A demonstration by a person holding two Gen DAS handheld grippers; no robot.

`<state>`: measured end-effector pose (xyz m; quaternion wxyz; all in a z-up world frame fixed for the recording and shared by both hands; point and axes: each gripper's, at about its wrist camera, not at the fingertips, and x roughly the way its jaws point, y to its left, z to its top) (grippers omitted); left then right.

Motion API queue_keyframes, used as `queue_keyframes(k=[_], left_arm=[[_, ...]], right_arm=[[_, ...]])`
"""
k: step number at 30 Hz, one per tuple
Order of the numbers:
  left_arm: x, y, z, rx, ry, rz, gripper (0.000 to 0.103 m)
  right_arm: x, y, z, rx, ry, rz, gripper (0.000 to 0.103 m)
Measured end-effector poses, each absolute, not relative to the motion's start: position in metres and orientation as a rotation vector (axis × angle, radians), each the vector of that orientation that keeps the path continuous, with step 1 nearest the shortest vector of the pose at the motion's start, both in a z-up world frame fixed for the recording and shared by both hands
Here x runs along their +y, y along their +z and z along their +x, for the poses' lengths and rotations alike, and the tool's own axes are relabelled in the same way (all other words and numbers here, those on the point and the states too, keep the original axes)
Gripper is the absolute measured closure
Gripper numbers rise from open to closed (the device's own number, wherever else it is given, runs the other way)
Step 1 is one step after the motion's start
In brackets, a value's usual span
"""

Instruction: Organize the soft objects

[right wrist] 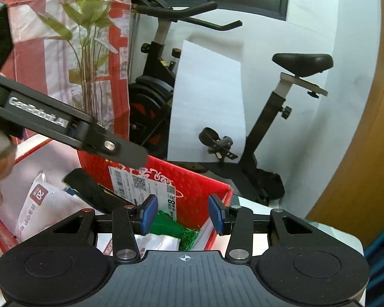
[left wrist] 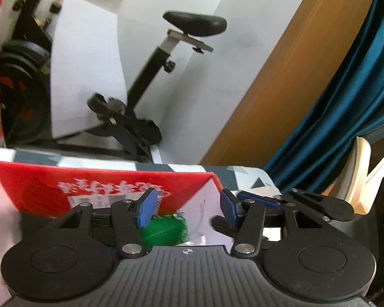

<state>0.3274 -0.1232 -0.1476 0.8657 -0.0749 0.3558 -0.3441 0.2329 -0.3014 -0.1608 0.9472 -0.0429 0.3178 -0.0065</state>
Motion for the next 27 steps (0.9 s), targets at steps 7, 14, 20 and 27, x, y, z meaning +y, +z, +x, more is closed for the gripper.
queue_keyframes(k=[7, 14, 20, 27], left_arm=[[-0.096, -0.124, 0.292, 0.628, -0.622, -0.046, 0.046], [-0.064, -0.103, 0.254, 0.546, -0.496, 0.020, 0.024], [-0.045, -0.089, 0.225, 0.484, -0.408, 0.059, 0.001], [-0.028, -0.075, 0.195, 0.452, -0.308, 0.070, 0.000]], right_arm=[[-0.293, -0.151, 0.210, 0.630, -0.057, -0.029, 0.060], [-0.272, -0.133, 0.183, 0.585, -0.083, -0.026, 0.019], [-0.257, -0.111, 0.163, 0.544, -0.095, -0.006, 0.000], [-0.244, -0.089, 0.133, 0.509, -0.108, 0.033, 0.000]])
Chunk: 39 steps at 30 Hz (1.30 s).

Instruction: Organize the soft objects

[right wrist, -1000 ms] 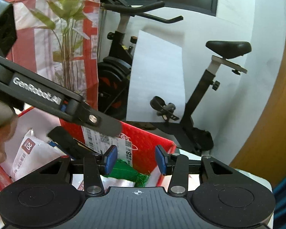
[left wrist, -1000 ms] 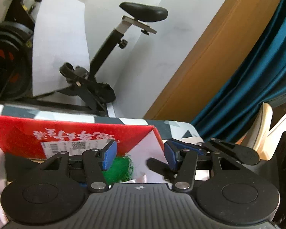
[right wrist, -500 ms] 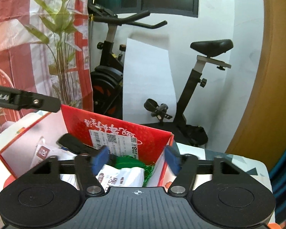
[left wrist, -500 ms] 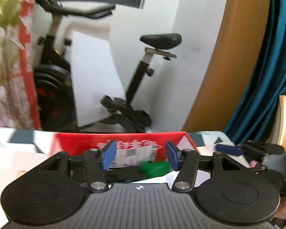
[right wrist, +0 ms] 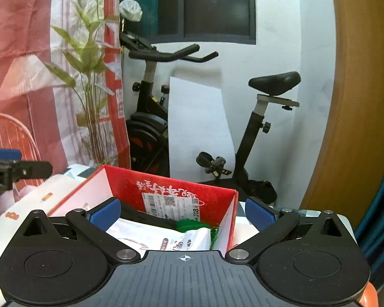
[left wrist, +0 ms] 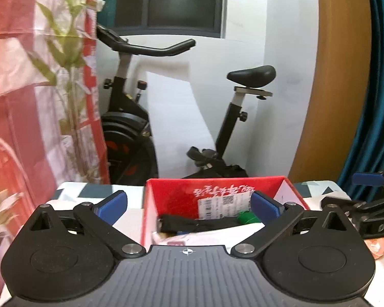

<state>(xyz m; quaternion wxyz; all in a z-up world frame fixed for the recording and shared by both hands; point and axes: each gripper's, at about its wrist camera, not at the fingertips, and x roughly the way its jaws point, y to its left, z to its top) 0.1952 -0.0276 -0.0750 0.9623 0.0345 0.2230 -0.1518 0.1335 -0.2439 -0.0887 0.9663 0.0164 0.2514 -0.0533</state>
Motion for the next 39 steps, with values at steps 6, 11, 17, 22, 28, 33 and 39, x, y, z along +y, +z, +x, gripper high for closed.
queue_keyframes(k=[6, 11, 17, 22, 28, 33, 39], left_arm=[[-0.012, -0.068, 0.161, 0.438, -0.270, 0.084, 0.000], [0.004, -0.076, 0.128, 0.449, -0.268, 0.077, 0.000], [0.021, -0.105, 0.089, 0.495, -0.300, 0.114, 0.000], [0.037, -0.139, 0.073, 0.570, -0.295, 0.083, 0.002], [0.046, -0.170, 0.062, 0.614, -0.308, 0.072, 0.010], [0.055, -0.196, 0.066, 0.668, -0.290, 0.028, 0.016], [0.058, -0.221, 0.082, 0.761, -0.313, -0.029, 0.063]], right_arm=[[-0.229, -0.080, 0.102, 0.489, -0.131, 0.036, 0.000], [-0.214, -0.089, 0.073, 0.498, -0.144, 0.052, 0.000], [-0.200, -0.118, 0.041, 0.532, -0.126, 0.076, 0.000], [-0.190, -0.148, 0.022, 0.568, -0.086, 0.106, 0.001], [-0.172, -0.187, 0.020, 0.649, -0.038, 0.065, 0.007], [-0.176, -0.224, 0.026, 0.747, -0.048, 0.044, 0.028], [-0.171, -0.257, 0.031, 0.838, -0.024, -0.035, 0.045]])
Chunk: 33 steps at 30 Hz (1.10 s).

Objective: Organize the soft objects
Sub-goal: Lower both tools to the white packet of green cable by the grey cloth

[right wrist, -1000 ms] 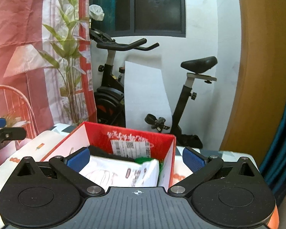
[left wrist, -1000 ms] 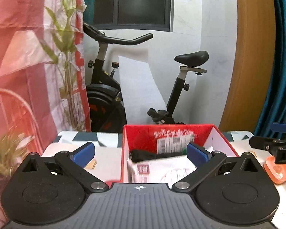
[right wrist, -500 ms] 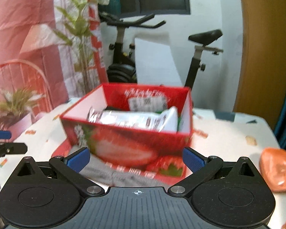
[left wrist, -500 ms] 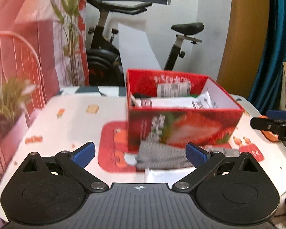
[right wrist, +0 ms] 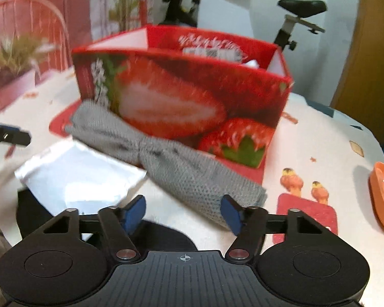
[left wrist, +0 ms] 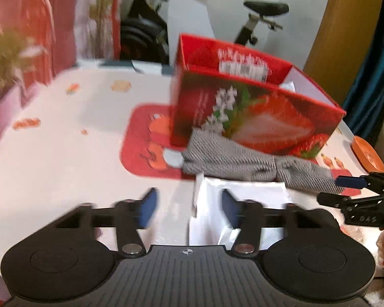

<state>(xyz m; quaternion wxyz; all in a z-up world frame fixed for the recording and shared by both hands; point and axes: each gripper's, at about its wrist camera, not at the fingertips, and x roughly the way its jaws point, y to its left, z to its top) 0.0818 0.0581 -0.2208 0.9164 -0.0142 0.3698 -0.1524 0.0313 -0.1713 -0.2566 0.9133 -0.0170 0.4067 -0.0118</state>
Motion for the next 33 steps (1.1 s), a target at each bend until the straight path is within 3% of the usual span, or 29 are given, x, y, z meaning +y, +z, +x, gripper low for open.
queue_keyframes(k=[3, 16, 33], left_arm=[[0.057, -0.235, 0.094, 0.801, -0.332, -0.049, 0.073], [0.046, -0.265, 0.134, 0.909, -0.399, -0.069, 0.079], [0.049, -0.266, 0.141, 0.927, -0.398, -0.102, 0.083]], right_arm=[[-0.163, -0.264, 0.034, 0.859, 0.011, -0.073, 0.048], [-0.131, -0.272, 0.044, 0.857, 0.126, -0.257, 0.052], [-0.110, -0.273, 0.045, 0.803, 0.247, -0.388, 0.054]])
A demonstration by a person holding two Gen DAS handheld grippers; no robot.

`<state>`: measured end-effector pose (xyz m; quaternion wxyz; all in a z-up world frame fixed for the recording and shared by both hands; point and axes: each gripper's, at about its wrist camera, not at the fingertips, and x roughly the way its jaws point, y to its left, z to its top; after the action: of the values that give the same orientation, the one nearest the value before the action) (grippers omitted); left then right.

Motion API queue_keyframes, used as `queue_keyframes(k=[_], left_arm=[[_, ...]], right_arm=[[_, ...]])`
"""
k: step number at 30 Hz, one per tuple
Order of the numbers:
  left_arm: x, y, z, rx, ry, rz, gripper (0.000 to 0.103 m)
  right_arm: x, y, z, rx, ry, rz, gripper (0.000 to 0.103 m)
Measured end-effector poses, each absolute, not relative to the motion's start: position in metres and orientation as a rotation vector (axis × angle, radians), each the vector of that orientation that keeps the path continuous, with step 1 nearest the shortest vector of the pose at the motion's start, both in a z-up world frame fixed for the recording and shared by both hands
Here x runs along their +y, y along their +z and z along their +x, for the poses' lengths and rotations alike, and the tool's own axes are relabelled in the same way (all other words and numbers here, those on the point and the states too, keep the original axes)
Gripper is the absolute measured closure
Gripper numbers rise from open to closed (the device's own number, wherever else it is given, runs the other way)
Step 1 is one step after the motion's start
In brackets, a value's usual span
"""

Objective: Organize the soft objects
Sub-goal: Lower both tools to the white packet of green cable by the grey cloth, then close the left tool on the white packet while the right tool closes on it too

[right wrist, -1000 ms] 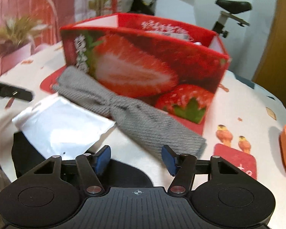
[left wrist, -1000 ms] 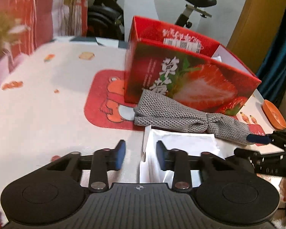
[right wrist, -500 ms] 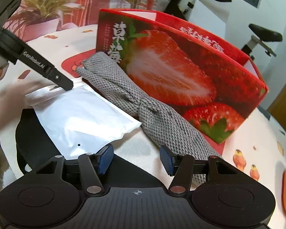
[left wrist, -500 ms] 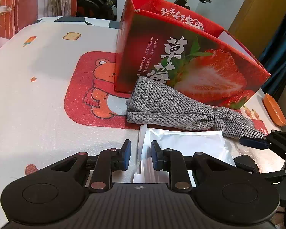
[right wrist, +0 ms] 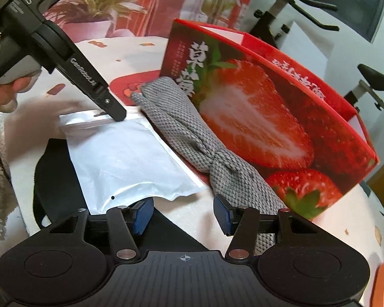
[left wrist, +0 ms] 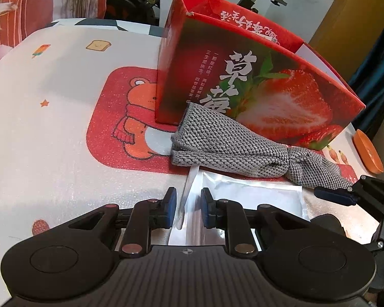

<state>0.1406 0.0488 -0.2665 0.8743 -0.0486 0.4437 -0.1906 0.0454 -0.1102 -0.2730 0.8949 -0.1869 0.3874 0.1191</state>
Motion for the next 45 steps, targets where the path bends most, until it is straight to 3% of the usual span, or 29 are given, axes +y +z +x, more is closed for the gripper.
queue_keyframes(k=[10, 14, 24, 27, 31, 34, 38, 45], left_arm=[[0.045, -0.266, 0.139, 0.919, -0.404, -0.066, 0.083], [0.044, -0.266, 0.142, 0.930, -0.408, -0.059, 0.083], [0.034, -0.263, 0.148, 0.950, -0.402, -0.029, 0.083], [0.032, -0.262, 0.147, 0.949, -0.405, -0.031, 0.083], [0.031, -0.263, 0.146, 0.949, -0.404, -0.018, 0.083], [0.029, -0.262, 0.146, 0.951, -0.405, -0.016, 0.083], [0.031, -0.261, 0.147, 0.949, -0.409, -0.033, 0.083], [0.045, -0.237, 0.148, 0.857, -0.454, -0.006, 0.082]], right_arm=[[-0.097, -0.256, 0.053, 0.689, 0.335, -0.397, 0.054], [-0.093, -0.254, 0.056, 0.673, 0.287, -0.476, 0.038], [-0.083, -0.257, 0.047, 0.647, 0.335, -0.600, 0.024], [-0.079, -0.260, 0.044, 0.648, 0.350, -0.632, 0.030], [-0.077, -0.261, 0.044, 0.662, 0.391, -0.642, 0.063], [-0.077, -0.261, 0.045, 0.677, 0.403, -0.657, 0.073], [-0.088, -0.256, 0.051, 0.719, 0.405, -0.534, 0.077], [-0.143, -0.243, 0.077, 0.812, 0.366, -0.019, 0.078]])
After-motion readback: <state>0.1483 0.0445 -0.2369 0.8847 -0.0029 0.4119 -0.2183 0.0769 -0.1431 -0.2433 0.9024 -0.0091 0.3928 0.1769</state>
